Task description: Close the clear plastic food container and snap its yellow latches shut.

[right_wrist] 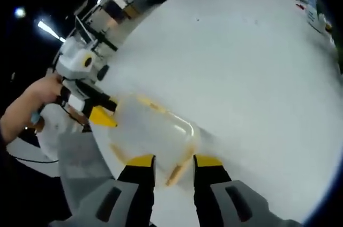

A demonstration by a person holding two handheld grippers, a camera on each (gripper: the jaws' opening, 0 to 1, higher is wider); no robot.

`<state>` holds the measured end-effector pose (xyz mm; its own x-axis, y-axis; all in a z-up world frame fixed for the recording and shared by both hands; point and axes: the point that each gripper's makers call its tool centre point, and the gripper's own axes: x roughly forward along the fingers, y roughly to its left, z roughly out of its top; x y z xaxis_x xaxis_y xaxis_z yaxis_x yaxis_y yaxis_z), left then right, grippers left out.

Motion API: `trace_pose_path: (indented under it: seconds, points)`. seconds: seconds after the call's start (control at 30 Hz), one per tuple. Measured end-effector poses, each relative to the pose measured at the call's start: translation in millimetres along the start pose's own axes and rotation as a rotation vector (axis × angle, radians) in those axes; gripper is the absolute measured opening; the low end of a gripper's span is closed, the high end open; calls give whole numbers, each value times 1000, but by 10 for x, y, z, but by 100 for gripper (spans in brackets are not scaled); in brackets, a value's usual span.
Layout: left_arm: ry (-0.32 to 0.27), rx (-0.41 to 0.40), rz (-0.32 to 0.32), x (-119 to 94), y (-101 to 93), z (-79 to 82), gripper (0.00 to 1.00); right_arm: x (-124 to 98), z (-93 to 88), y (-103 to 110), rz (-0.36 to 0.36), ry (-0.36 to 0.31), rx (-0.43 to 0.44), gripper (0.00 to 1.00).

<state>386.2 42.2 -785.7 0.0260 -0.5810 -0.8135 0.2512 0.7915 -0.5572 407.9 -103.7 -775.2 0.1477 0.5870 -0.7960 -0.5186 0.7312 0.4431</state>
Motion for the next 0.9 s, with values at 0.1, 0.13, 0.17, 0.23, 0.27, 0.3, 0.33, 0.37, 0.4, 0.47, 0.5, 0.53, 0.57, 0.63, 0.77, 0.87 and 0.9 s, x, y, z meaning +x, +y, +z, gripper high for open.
trace_pose_path:
  seconds: [0.1, 0.13, 0.17, 0.23, 0.27, 0.3, 0.33, 0.37, 0.4, 0.47, 0.5, 0.53, 0.57, 0.63, 0.77, 0.87, 0.9]
  points:
    - [-8, 124, 51, -69, 46, 53, 45, -25, 125, 15, -24, -36, -98, 29]
    - [-22, 142, 58, -44, 82, 93, 46, -31, 148, 43, -24, -37, -120, 29]
    - [-30, 154, 61, -56, 86, 117, 47, -29, 161, 60, -22, -38, -141, 28]
    - [-43, 169, 44, -85, 45, 159, 46, -31, 182, 101, -24, -39, -173, 28]
    - [-42, 170, 42, -100, 31, 175, 46, -28, 188, 137, -21, -36, -190, 28]
    - [-45, 187, 40, -106, 18, 188, 45, -22, 199, 146, -22, -37, -202, 28]
    - [-50, 213, 46, -111, 11, 216, 45, -12, 217, 181, -14, -41, -228, 28]
    - [-50, 237, 58, -116, 22, 233, 45, -6, 218, 196, -11, -38, -239, 28]
    - [-47, 270, 68, -118, 11, 237, 45, 4, 217, 214, -7, -34, -246, 27]
    - [-29, 297, 79, -113, -25, 210, 45, 32, 214, 288, 20, -29, -291, 26]
    - [-21, 326, 81, -106, -38, 208, 45, 49, 203, 292, 12, -13, -301, 26]
    - [-17, 362, 77, -93, -58, 207, 46, 55, 208, 292, 5, -10, -322, 26]
    - [-9, 389, 85, -86, -69, 199, 46, 72, 216, 305, 8, -7, -332, 26]
    - [0, 462, 86, -72, -122, 188, 48, 80, 224, 340, 18, -6, -342, 26]
    - [24, 563, 101, -52, -188, 181, 49, 91, 243, 369, 24, -3, -369, 26]
    - [27, 619, 106, -34, -240, 194, 50, 87, 260, 389, 28, -3, -395, 25]
    - [26, 635, 107, -27, -250, 201, 51, 87, 264, 395, 31, -3, -401, 25]
